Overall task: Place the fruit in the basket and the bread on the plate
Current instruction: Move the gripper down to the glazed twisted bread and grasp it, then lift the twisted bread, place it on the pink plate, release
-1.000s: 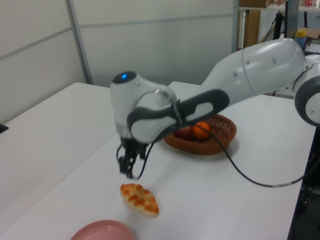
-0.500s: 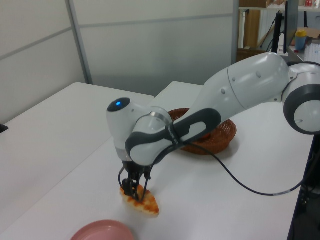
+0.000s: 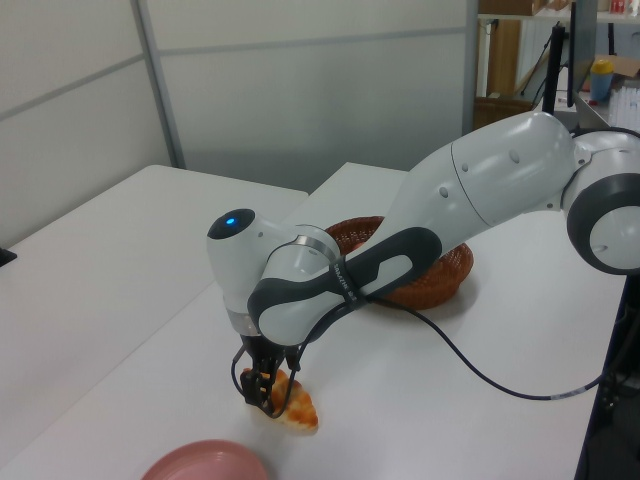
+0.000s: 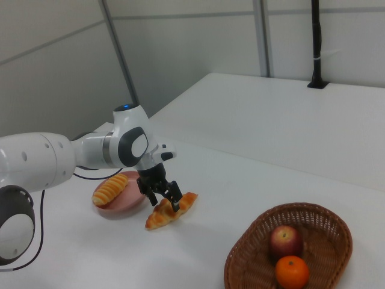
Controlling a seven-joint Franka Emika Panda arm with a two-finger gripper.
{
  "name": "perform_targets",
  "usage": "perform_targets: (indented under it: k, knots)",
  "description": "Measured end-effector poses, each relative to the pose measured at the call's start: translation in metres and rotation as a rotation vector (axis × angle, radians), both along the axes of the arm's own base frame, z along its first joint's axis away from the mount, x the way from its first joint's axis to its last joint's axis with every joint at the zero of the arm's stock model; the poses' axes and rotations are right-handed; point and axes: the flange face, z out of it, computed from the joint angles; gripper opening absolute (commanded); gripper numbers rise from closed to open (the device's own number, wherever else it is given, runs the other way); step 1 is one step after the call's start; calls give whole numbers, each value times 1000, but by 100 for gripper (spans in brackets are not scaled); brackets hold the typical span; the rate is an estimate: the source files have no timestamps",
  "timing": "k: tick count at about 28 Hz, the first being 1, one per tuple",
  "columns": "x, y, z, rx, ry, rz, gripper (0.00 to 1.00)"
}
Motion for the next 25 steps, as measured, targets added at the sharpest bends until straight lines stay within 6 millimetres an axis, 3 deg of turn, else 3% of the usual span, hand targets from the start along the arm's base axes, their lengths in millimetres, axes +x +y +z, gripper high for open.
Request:
perform_targets:
  k: [10,16,17,19,21,25]
  knots:
    - [-3,2,-7,30,-7,-155,93]
    - [-6,3,-14,61,6,-223,55]
    - [-6,3,-14,61,8,-226,39]
    - [-7,3,-15,60,9,-229,27]
    - [-6,2,-15,60,8,-232,19]
    - [-5,-1,-12,61,2,-241,19]
